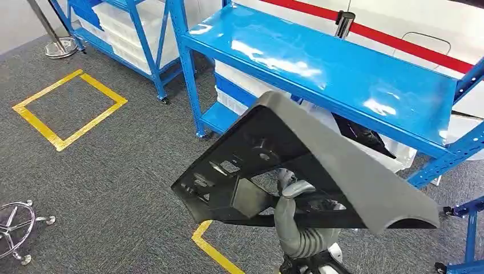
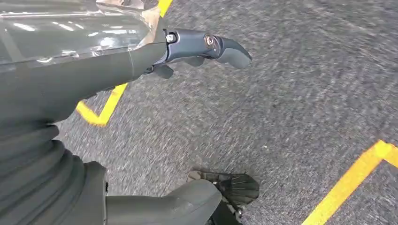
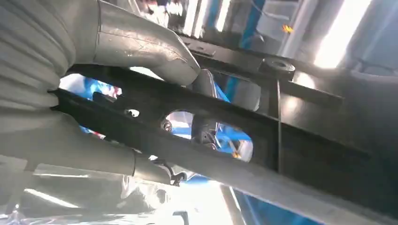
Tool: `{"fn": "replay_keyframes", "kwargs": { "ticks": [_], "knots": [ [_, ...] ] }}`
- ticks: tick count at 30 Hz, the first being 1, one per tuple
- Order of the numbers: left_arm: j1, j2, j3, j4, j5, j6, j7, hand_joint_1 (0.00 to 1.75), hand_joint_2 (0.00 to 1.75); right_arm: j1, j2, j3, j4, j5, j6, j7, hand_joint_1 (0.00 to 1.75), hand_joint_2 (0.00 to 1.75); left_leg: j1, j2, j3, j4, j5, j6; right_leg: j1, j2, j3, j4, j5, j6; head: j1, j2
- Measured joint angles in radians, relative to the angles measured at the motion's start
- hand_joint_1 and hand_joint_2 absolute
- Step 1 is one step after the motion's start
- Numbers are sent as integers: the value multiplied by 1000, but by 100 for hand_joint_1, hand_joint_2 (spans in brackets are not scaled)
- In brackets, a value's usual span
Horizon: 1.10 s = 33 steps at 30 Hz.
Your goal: Take the parts from the cabinet and place them on the table.
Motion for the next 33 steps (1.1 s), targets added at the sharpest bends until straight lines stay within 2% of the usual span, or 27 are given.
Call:
{"fn": "replay_keyframes", "kwargs": {
  "ticks": [1, 3, 4, 5, 6, 9, 10, 11, 12, 14, 15, 16, 17, 18, 19, 20, 21, 23, 25, 26, 27, 28, 29, 30, 31, 32, 33],
  "knots": [
    [0, 3, 1, 0, 6, -3, 2, 0, 175, -8, 2, 6, 10, -6, 9, 13, 175, 175, 0, -12, -1, 0, 2, -2, -1, 2, 5, -11, 12, 8, -1, 0],
    [0, 5, 2, 0, 15, -18, 3, 0, 175, -34, 14, 18, 35, -8, 22, 30, 175, 175, 0, -33, -2, 1, 6, -7, -6, 10, 74, -146, 74, 28, 0, 0],
    [0, 6, 2, 0, 21, -24, 1, 0, 175, -51, 21, 25, 45, -9, 33, 40, 175, 175, 0, -43, -2, 3, 7, -11, -11, 26, 117, -234, 108, 36, 0, 0],
    [-1, 6, 2, -1, 32, -22, -1, 0, 175, -70, 33, 34, 58, -17, 51, 57, 175, 175, -3, -51, -7, 6, 9, -17, -17, 69, 144, -300, 120, 37, 2, 0],
    [-3, 7, 5, -1, 44, -14, -5, 0, 175, -81, 47, 40, 64, -26, 71, 72, 175, 175, -8, -61, -14, 14, 8, -22, -17, 62, 142, -306, 126, 28, -4, 0],
    [2, 5, 14, -2, 57, 5, -27, 0, 175, -105, 85, 57, 81, -58, 128, 122, 175, 175, 2, -79, -27, 11, 20, -42, -7, 41, 140, -300, 133, 13, -3, 0],
    [2, 4, 15, -2, 52, 11, -25, 0, 175, -111, 95, 60, 86, -66, 145, 134, 175, 175, 8, -79, -32, 17, 15, -45, -22, 30, 141, -307, 140, 2, -3, 0],
    [2, -2, 15, -1, 51, 21, -19, 0, 175, -118, 106, 64, 94, -79, 161, 145, 175, 175, 3, -38, -42, 43, -7, -48, -17, 23, 141, -307, 141, -1, -5, 0],
    [0, -4, 15, -1, 51, 32, -10, 0, 175, -121, 117, 68, 99, -90, 173, 151, 175, 175, 4, -12, -67, 98, -44, -52, -16, 14, 140, -307, 142, -7, -13, 0],
    [-3, -10, 16, -1, 52, 44, -2, 0, 175, -122, 127, 74, 111, -103, 186, 161, 175, 175, 7, 10, -143, 267, -125, -60, -7, -10, 137, -307, 142, -13, -15, 0],
    [-3, -12, 16, -1, 53, 46, 0, 0, 175, -122, 129, 76, 117, -104, 188, 164, 175, 175, 8, 13, -168, 322, -141, -62, -4, -21, 135, -307, 141, -14, -15, 0],
    [-2, -13, 16, -1, 53, 48, 2, 0, 175, -122, 130, 77, 122, -105, 191, 164, 175, 175, 10, 16, -169, 329, -133, -62, -2, -31, 134, -307, 141, -14, -15, 0],
    [-2, -14, 16, -1, 52, 49, 2, 0, 175, -122, 132, 79, 126, -105, 194, 164, 175, 175, 10, 19, -145, 286, -104, -61, -1, -42, 135, -307, 140, -15, -15, 0],
    [-2, -16, 16, -1, 52, 49, 2, 0, 175, -122, 134, 80, 129, -106, 195, 164, 175, 175, 10, 26, -101, 209, -66, -60, -1, -50, 136, -307, 140, -15, -15, 0],
    [-2, -16, 16, -1, 52, 50, 2, 0, 175, -123, 137, 81, 131, -106, 195, 164, 175, 175, 10, 44, -44, 110, -26, -58, -1, -58, 137, -307, 139, -15, -15, 0],
    [-3, -16, 16, -1, 53, 50, 2, 0, 175, -126, 141, 82, 134, -106, 195, 164, 175, 175, 9, 84, -3, 31, -21, -56, 3, -63, 139, -307, 137, -13, -15, 0],
    [-6, -18, 16, -1, 53, 50, 2, 0, 175, -128, 142, 82, 135, -106, 195, 164, 175, 175, -2, 74, -2, 27, -21, -48, 15, -69, 135, -304, 135, -9, -14, 0],
    [-7, -19, 16, -1, 52, 50, 2, 0, 175, -129, 145, 82, 137, -106, 195, 164, 175, 175, -8, 59, -9, 27, -19, -36, 12, -80, 135, -306, 136, -6, -11, 0],
    [-6, -20, 16, -1, 52, 50, 2, 0, 175, -132, 147, 83, 140, -106, 195, 164, 175, 175, -7, 40, -4, 14, -10, -20, 17, -95, 142, -306, 132, 9, -12, 0],
    [-6, -22, 16, -1, 52, 50, 2, 0, 175, -133, 148, 83, 140, -106, 195, 164, 175, 175, -1, 34, 0, 10, -6, -14, 10, -61, 126, -284, 117, 12, -10, 0],
    [-8, -23, 16, -1, 53, 50, 2, 0, 175, -135, 149, 82, 140, -106, 195, 164, 175, 175, 0, 27, -2, 10, -2, -6, 9, -27, 106, -233, 88, 5, -11, 0],
    [-10, -23, 16, -2, 52, 50, 2, 0, 175, -134, 148, 83, 141, -106, 195, 163, 175, 175, 0, 17, -4, 10, -2, -3, 6, -7, 67, -150, 51, -3, -3, 0],
    [-11, -24, 16, -2, 52, 50, 2, 0, 175, -132, 146, 83, 143, -106, 195, 163, 175, 175, -1, 5, -8, 10, -1, -1, 4, 1, 22, -57, 17, -7, -3, 0],
    [-11, -23, 16, -2, 53, 50, 2, 0, 175, -132, 144, 84, 145, -106, 195, 163, 175, 175, -2, -6, -9, 11, 0, 0, 4, 4, -14, 12, -1, -5, -2, 0],
    [-10, -24, 16, -2, 53, 50, 2, 0, 175, -132, 143, 84, 147, -106, 195, 164, 175, 175, -2, -17, -10, 11, 1, 0, 4, 5, -25, 31, 0, 1, -3, 0],
    [-9, -24, 16, -2, 53, 50, 2, 0, 175, -132, 143, 84, 148, -106, 195, 163, 175, 175, -2, -29, -9, 11, 1, 0, 4, 6, -11, -1, 20, 10, -3, 0],
    [-9, -24, 16, -2, 53, 50, 2, 0, 175, -132, 143, 84, 149, -106, 195, 163, 175, 175, -2, -42, -8, 11, 2, -2, 3, 9, 22, -73, 55, 19, -3, 0]
  ]
}}
